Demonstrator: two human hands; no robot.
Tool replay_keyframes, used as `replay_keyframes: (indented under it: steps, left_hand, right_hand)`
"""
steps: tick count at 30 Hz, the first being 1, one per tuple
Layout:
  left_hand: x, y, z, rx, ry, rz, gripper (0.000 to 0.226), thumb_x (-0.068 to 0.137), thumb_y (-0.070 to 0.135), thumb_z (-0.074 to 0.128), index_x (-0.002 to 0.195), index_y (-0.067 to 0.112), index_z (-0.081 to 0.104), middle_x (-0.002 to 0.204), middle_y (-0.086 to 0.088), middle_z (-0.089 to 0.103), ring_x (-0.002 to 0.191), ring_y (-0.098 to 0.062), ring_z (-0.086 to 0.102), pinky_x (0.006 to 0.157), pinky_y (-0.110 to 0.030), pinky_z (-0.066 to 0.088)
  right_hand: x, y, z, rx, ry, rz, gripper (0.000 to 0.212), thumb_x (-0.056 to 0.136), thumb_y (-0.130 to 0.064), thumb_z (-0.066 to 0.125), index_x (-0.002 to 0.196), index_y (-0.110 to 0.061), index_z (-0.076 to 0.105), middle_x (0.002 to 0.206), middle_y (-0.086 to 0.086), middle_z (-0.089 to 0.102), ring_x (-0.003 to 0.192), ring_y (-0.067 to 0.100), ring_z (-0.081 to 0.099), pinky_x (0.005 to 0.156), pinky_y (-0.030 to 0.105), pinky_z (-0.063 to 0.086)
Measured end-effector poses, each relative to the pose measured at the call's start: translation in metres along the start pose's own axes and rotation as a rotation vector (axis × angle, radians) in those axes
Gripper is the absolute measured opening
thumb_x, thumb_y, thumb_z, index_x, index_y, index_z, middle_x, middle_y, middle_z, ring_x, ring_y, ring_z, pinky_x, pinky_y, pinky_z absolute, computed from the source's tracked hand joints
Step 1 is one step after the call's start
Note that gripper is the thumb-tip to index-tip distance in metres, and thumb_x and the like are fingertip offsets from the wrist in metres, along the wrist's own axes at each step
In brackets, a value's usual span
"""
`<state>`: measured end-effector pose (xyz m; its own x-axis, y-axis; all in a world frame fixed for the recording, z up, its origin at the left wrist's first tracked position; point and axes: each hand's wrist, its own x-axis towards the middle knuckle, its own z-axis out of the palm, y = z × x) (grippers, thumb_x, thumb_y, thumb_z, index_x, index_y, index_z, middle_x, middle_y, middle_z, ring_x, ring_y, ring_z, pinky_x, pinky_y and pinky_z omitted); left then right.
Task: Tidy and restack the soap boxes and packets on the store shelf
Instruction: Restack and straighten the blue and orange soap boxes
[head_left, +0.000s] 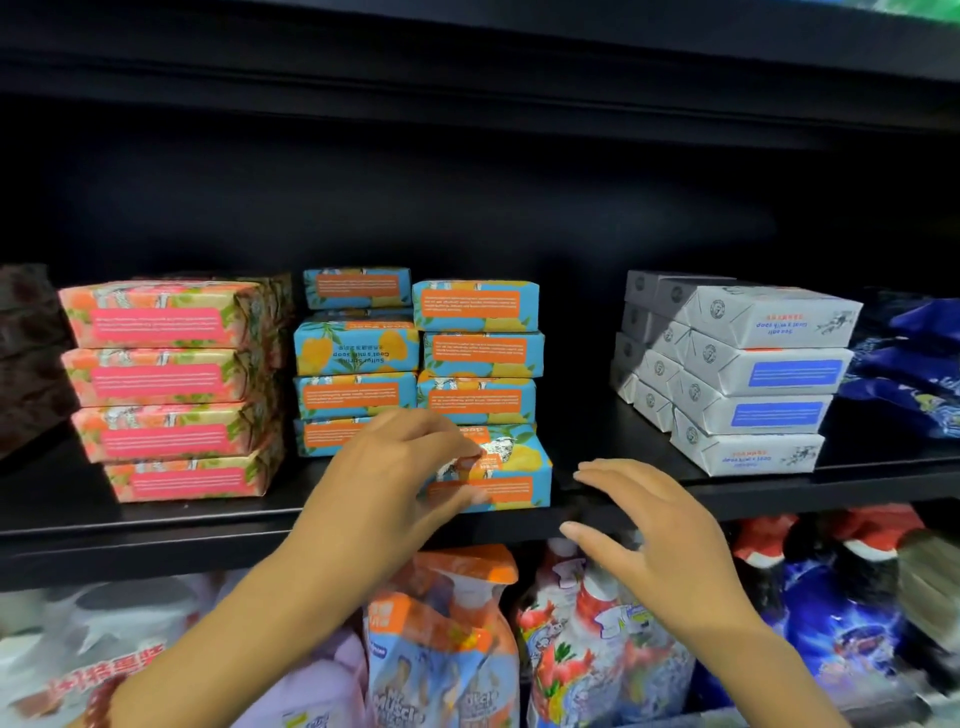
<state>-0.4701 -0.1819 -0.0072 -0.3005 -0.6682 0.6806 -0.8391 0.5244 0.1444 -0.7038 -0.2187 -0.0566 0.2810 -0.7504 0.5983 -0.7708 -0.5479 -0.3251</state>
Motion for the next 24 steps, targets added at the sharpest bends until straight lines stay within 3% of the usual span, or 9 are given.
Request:
replay_keyframes:
  steps: [3, 15, 24]
  left_hand:
    - [0.004, 0.003, 0.003, -0.016, -0.009, -0.001, 0.028, 0.067, 0.018, 0.084, 0.092, 0.009, 0.074, 0.09, -0.002, 0.068, 0.081, -0.026, 0.063, 0.063, -0.034, 0.049]
    - [0.013, -0.005, 0.015, -0.008, 0.029, -0.031, 0.027, 0.069, 0.008, 0.082, 0.094, 0.003, 0.074, 0.096, -0.009, 0.07, 0.09, -0.033, 0.065, 0.073, -0.04, 0.052]
    - [0.02, -0.009, 0.026, 0.016, 0.081, -0.073, 0.027, 0.075, 0.013, 0.078, 0.1, 0.004, 0.072, 0.102, -0.007, 0.069, 0.098, -0.03, 0.061, 0.079, -0.037, 0.048]
  right_hand:
    - [-0.002, -0.001, 0.002, -0.035, 0.009, 0.002, 0.047, 0.08, -0.046, 0.064, 0.123, -0.028, 0.058, 0.128, -0.017, 0.053, 0.119, -0.001, 0.043, 0.097, 0.014, 0.028]
    - [-0.003, -0.005, 0.001, -0.056, 0.013, 0.021, 0.044, 0.079, -0.04, 0.068, 0.12, -0.024, 0.062, 0.125, -0.011, 0.057, 0.119, 0.008, 0.05, 0.094, 0.02, 0.033]
    - [-0.002, -0.005, 0.001, -0.079, 0.009, 0.007, 0.044, 0.081, -0.042, 0.066, 0.121, -0.025, 0.061, 0.125, -0.014, 0.055, 0.117, 0.002, 0.046, 0.093, 0.019, 0.033]
